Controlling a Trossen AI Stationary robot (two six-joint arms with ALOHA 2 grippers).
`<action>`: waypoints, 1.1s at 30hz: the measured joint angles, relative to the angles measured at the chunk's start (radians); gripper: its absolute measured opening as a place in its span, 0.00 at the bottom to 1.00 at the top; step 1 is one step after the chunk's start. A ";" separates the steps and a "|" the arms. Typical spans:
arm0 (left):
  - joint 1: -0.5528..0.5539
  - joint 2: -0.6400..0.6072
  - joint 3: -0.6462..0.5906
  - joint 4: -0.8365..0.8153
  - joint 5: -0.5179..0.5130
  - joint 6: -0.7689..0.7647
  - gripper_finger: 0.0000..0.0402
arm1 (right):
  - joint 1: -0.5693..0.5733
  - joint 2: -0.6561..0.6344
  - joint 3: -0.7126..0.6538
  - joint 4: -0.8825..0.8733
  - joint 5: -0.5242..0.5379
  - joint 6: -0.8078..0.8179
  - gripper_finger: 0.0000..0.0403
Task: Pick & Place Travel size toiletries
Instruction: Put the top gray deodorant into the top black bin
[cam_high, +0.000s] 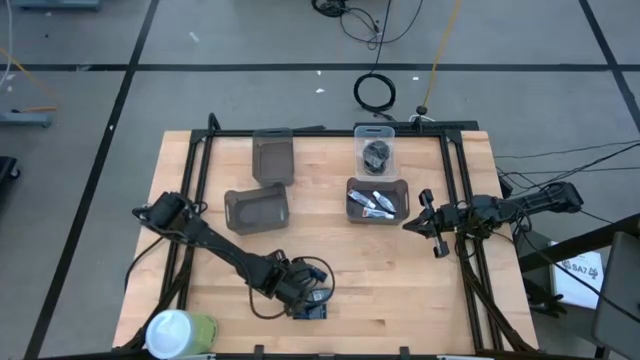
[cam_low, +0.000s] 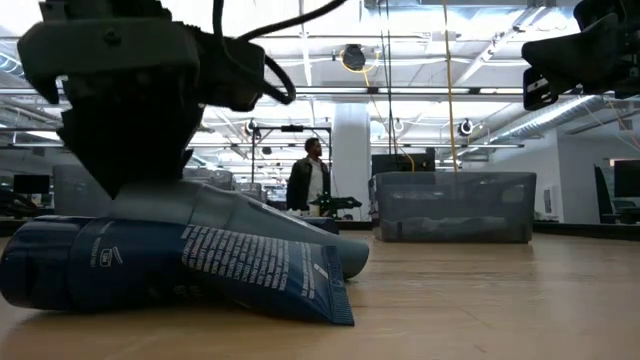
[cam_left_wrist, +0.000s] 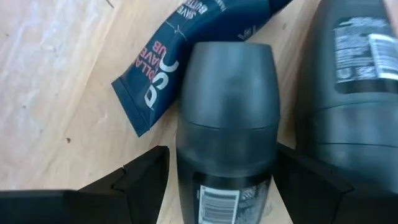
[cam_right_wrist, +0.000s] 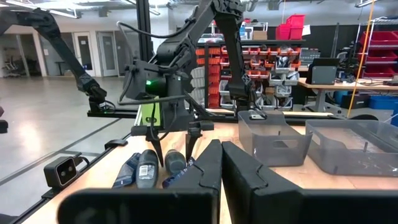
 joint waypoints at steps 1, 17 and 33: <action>0.000 0.003 0.000 0.000 0.004 0.000 0.67 | 0.000 0.000 0.000 0.000 0.000 0.000 0.00; 0.009 -0.002 0.000 0.004 -0.009 0.052 0.46 | 0.000 0.000 0.000 0.000 0.000 0.000 0.00; 0.026 -0.142 -0.002 0.017 -0.061 0.087 0.48 | 0.000 0.000 0.000 0.000 0.000 0.000 0.00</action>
